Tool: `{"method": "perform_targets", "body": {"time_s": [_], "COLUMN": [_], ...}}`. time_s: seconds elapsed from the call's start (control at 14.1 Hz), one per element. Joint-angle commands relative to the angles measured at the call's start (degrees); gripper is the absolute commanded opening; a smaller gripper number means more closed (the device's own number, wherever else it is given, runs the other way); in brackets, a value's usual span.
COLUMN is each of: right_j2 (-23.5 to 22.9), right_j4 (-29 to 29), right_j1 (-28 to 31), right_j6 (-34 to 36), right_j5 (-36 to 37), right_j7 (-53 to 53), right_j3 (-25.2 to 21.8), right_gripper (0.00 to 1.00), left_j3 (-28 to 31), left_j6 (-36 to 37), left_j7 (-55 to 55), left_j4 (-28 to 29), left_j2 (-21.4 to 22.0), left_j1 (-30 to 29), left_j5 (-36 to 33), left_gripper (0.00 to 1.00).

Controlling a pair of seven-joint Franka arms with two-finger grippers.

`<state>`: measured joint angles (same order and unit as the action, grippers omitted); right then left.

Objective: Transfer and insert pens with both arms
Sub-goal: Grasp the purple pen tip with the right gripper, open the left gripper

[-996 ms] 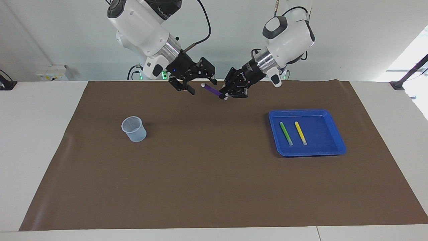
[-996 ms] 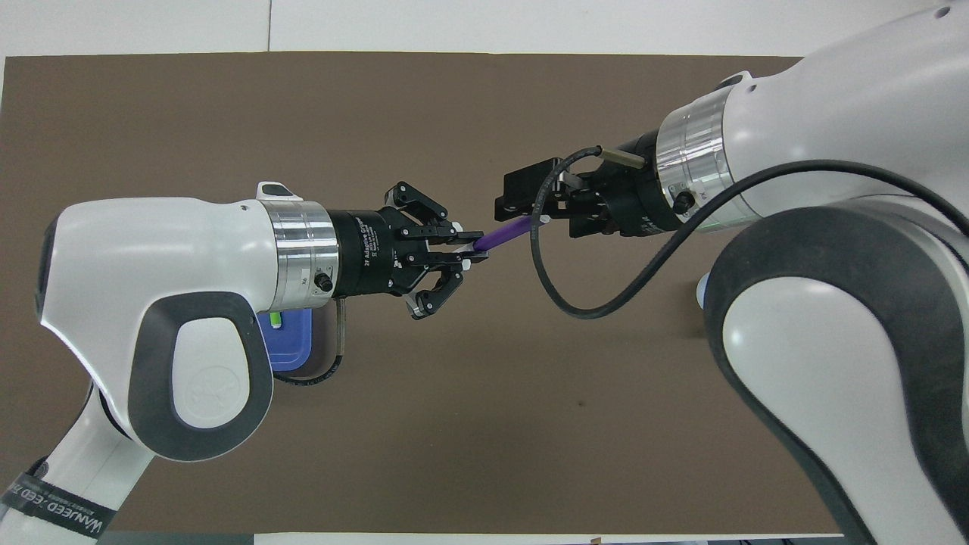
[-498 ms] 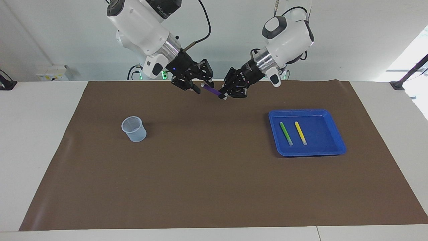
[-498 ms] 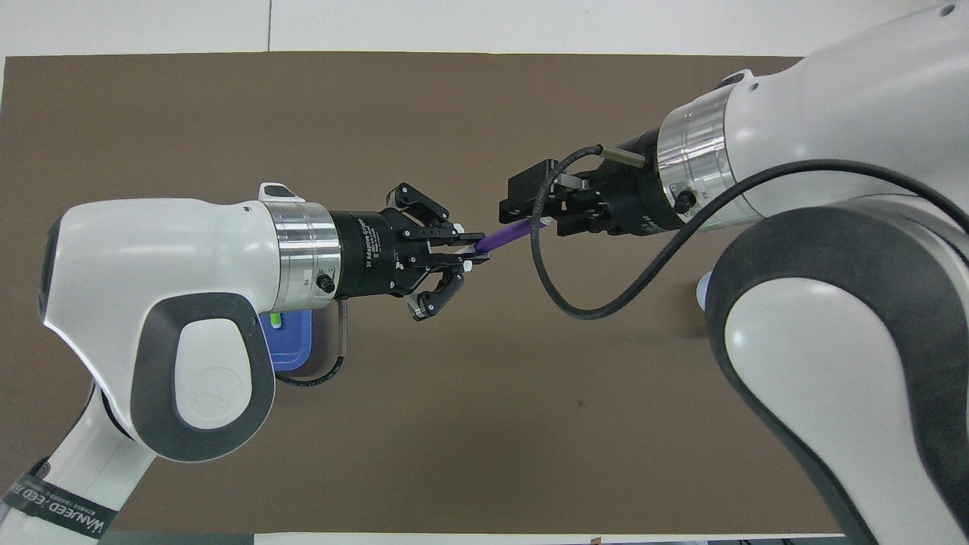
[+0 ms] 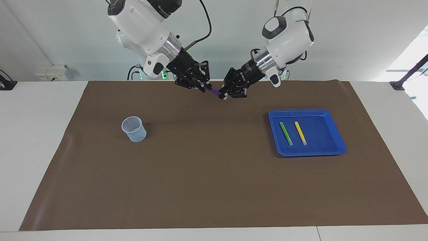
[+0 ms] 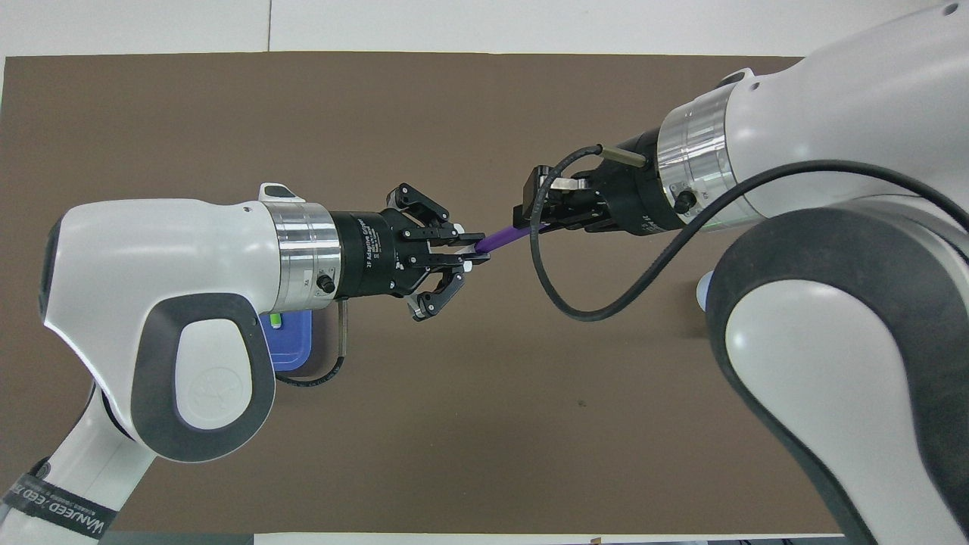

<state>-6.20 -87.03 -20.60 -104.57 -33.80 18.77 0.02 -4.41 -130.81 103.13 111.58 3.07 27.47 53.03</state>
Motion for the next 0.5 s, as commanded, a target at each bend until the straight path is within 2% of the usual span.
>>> {"method": "perform_targets", "body": {"time_s": [0.0, 0.21, 0.43], "right_j2": [0.7, 0.7, 0.7], "right_j4": [0.2, 0.2, 0.1], "right_j1": [0.1, 0.3, 0.3], "right_j6": [0.6, 0.4, -1.5], "right_j5": [1.2, 1.4, 1.7], "right_j7": [0.6, 0.0, 0.0], "right_j3": [0.4, 0.4, 0.4], "right_gripper": [0.25, 0.0, 0.0], "left_j3": [0.5, 0.5, 0.5], "left_j6": [-1.9, -2.0, -2.3], "left_j7": [-1.0, -1.0, -0.9], "left_j4": [2.5, 2.6, 2.6], "left_j2": [2.0, 2.1, 2.2], "left_j1": [1.0, 1.0, 1.8], "left_j5": [1.4, 1.4, 1.5], "left_gripper": [0.0, 0.0, 0.0]}}
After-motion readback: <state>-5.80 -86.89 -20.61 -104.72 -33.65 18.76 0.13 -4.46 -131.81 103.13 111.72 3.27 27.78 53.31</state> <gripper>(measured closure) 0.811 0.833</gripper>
